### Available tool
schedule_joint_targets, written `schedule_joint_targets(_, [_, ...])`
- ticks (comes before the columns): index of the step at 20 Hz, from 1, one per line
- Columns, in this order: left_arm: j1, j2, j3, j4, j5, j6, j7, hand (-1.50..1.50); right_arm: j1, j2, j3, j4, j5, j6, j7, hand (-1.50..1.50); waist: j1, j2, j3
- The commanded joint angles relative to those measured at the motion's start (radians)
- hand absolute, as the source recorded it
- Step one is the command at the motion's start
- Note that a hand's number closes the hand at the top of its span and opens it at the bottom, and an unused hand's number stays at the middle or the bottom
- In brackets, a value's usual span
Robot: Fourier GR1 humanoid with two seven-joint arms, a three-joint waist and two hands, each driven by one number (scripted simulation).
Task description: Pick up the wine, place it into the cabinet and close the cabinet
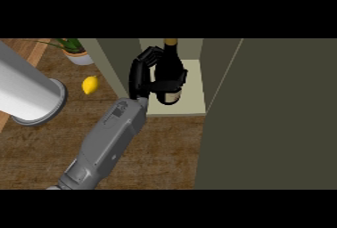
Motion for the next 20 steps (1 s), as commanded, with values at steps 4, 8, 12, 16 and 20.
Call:
schedule_joint_targets(4, [-0.103,-0.004,0.057,0.209,0.064,-0.023,-0.098,1.5,0.018,-0.018,-0.056,-0.038,-0.128,0.032,-0.011,-1.5,-0.017,0.007,0.0])
schedule_joint_targets(8, [-0.14,-0.004,0.047,0.26,0.02,0.016,-0.161,1.5,0.067,0.026,0.055,-0.059,-0.044,0.024,-0.019,-1.5,-0.015,0.005,0.0])
schedule_joint_targets(12, [-0.231,-0.004,0.073,0.309,0.031,0.038,-0.161,1.5,0.023,0.005,-0.015,-0.058,-0.084,0.015,-0.001,-1.5,-0.013,0.004,0.0])
schedule_joint_targets(16, [-0.227,-0.004,0.117,0.407,0.024,0.011,-0.26,1.5,0.083,0.009,0.003,-0.057,-0.085,0.051,-0.056,-1.5,-0.019,0.008,0.001])
schedule_joint_targets(20, [-0.29,0.017,0.15,0.463,0.025,-0.011,-0.243,1.5,0.057,0.009,-0.022,-0.057,-0.114,0.033,-0.024,-1.5,-0.023,0.01,0.0])
